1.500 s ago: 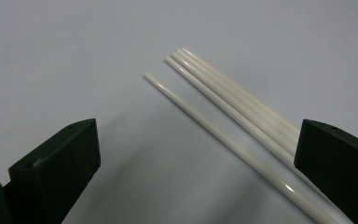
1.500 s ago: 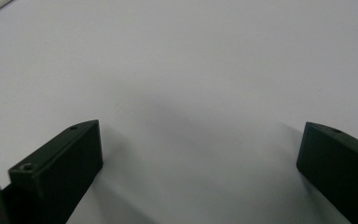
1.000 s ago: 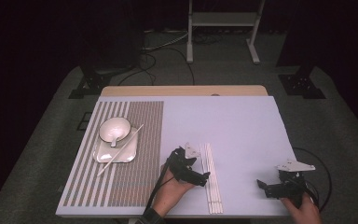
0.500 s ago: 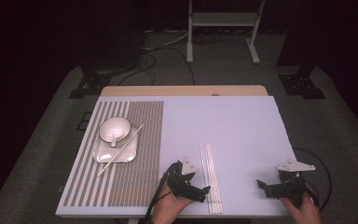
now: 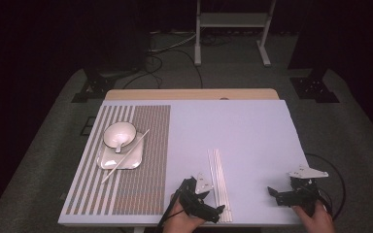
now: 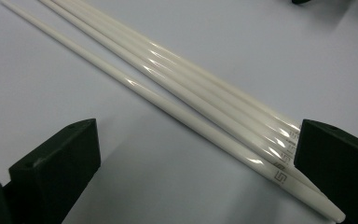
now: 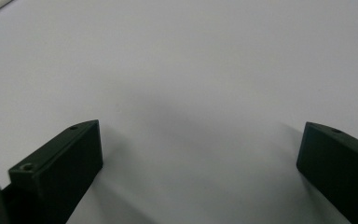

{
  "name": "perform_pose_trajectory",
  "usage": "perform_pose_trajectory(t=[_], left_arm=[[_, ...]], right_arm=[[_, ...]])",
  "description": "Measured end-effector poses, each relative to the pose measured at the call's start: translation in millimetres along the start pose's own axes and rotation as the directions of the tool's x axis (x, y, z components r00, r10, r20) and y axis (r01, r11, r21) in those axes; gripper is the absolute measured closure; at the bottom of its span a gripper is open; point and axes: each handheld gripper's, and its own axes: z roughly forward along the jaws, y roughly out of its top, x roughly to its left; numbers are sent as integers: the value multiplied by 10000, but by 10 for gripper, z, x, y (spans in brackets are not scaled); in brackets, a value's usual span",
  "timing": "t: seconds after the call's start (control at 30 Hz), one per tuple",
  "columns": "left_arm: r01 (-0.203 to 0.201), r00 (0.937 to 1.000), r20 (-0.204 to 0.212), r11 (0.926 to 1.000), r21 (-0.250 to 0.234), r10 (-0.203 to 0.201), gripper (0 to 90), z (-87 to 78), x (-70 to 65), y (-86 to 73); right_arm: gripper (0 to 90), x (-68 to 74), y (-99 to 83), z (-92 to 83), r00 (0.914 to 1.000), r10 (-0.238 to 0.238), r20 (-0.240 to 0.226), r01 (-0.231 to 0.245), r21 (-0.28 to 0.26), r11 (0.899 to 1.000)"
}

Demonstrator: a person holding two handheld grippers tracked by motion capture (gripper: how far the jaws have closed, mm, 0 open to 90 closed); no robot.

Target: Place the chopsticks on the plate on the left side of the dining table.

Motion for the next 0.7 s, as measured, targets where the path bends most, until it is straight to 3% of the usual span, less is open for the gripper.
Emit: perform_pose_trajectory(t=[0.47,0.7], left_arm=[[-36,9998,-180,10000,-7,36,0,-3,-10,-27],[-381,9986,-370,9991,163,386,0,3,-43,-31]], right_arm=[[0,0,0,0,10000,-2,1,2,1,10000],[0,0,0,0,10000,2,0,-2,1,10000]])
